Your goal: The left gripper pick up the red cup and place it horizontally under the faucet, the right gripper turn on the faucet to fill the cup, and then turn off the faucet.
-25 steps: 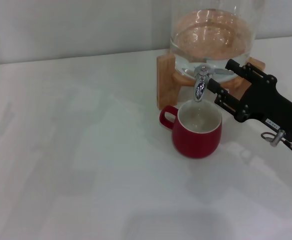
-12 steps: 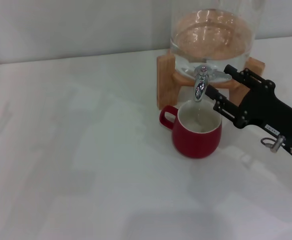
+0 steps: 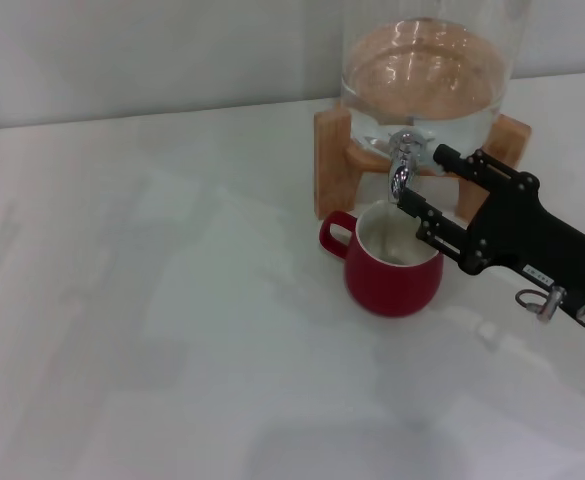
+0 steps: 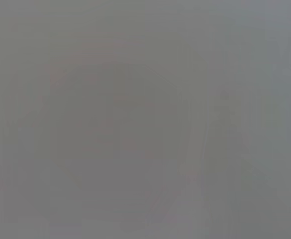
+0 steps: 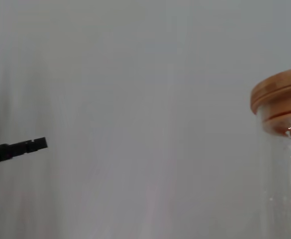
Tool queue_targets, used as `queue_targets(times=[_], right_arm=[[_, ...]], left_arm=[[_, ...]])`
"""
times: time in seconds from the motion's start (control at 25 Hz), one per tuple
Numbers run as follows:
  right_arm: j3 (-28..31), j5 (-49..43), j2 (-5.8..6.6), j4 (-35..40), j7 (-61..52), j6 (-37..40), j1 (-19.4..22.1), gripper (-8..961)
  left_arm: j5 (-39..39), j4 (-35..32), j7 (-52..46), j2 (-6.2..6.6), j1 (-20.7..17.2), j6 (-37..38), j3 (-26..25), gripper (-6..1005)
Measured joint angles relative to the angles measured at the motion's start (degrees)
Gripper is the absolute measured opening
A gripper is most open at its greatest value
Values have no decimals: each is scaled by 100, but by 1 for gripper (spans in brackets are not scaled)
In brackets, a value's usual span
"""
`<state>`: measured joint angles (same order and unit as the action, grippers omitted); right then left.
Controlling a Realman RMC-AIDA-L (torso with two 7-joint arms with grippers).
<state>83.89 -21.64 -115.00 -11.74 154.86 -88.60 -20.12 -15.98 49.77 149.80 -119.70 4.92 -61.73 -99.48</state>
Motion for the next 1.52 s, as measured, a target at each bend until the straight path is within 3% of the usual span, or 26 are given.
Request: queue_targets(times=[1.52], right_arm=[[141,3,-2,-27,67,130,-9,616]], left_arm=[[-30,42,-30,0,-30,-6,123,885]])
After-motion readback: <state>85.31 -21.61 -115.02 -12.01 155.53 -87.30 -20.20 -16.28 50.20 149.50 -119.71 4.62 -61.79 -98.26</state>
